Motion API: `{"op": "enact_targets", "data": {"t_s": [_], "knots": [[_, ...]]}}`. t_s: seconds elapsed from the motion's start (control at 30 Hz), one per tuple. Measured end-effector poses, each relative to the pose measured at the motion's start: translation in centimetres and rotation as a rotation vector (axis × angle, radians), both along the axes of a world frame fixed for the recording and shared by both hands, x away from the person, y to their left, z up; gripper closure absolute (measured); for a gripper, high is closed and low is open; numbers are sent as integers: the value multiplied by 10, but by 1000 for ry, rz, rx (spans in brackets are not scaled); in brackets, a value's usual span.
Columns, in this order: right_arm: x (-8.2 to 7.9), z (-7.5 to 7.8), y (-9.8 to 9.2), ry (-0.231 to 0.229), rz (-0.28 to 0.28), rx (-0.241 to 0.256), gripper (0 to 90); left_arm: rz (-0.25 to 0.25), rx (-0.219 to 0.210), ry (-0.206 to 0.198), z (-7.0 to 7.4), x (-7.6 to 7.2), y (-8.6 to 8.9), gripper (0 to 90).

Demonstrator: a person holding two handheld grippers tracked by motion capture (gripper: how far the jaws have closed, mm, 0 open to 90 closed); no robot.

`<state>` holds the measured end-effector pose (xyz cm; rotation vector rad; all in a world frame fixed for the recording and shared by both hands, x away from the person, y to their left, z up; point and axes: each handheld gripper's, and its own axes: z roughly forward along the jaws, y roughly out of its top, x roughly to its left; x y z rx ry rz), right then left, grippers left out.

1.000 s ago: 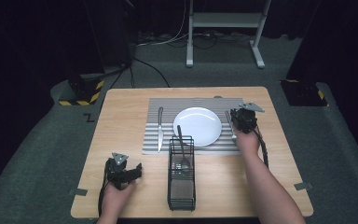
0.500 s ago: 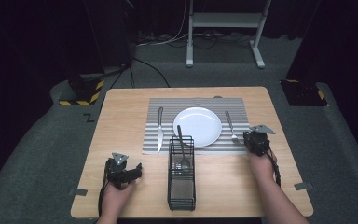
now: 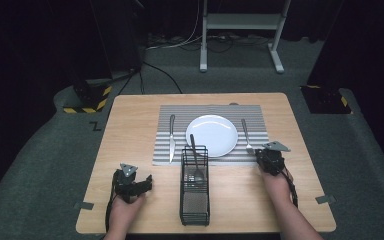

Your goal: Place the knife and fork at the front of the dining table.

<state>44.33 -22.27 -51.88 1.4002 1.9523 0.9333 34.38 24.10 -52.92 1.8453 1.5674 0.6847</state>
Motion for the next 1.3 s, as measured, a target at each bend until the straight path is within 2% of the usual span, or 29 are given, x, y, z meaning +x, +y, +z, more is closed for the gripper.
{"op": "enact_targets", "data": {"t_s": [0.13,0.23,0.37,0.43,0.5,0.6,0.73,0.87,1.03,1.3], "knots": [[-2,0,7,-5,16,1,847,0,0,0,0,0,0,155],[-3,2,7,-18,5,-5,826,0,0,0,0,0,0,155],[-8,11,3,-66,-5,12,743,0,0,0,0,0,0,155],[-12,18,4,-99,1,33,698,0,0,0,0,0,0,155],[-18,29,7,-140,23,59,615,0,0,0,0,0,0,155],[-29,46,17,-204,53,100,560,0,0,0,0,0,0,155],[-45,72,37,-282,119,167,548,0,0,0,0,0,0,155],[-55,93,61,-334,196,200,548,0,0,0,0,0,0,155],[-58,108,86,-357,266,256,547,0,0,0,0,0,0,155],[-56,114,123,-349,358,309,534,0,-3,0,0,0,0,155]]}}
